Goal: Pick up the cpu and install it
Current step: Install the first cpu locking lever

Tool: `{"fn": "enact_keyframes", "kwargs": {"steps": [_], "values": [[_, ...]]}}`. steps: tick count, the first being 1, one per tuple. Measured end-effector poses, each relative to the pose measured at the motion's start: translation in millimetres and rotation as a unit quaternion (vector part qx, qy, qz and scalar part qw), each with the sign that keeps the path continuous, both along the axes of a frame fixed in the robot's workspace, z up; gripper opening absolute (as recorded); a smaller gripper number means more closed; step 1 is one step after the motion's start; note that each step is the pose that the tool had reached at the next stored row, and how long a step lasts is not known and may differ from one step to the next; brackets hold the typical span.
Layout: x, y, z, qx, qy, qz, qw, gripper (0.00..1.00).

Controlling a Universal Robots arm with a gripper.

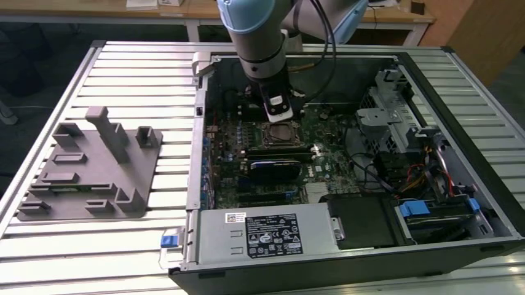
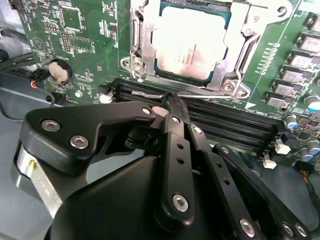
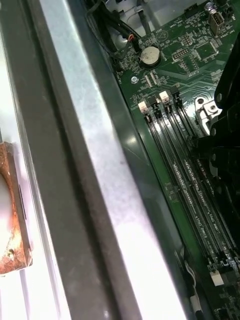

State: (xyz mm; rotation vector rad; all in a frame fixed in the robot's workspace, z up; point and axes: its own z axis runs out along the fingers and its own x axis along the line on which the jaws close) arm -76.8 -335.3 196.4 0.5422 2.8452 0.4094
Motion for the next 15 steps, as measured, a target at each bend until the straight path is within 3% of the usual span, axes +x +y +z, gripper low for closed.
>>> {"fn": "enact_keyframes", "kwargs": {"steps": [15], "values": [[3.0,0.0,-3.8,-0.0022,0.0001,0.000,1.0000,0.11]]}}
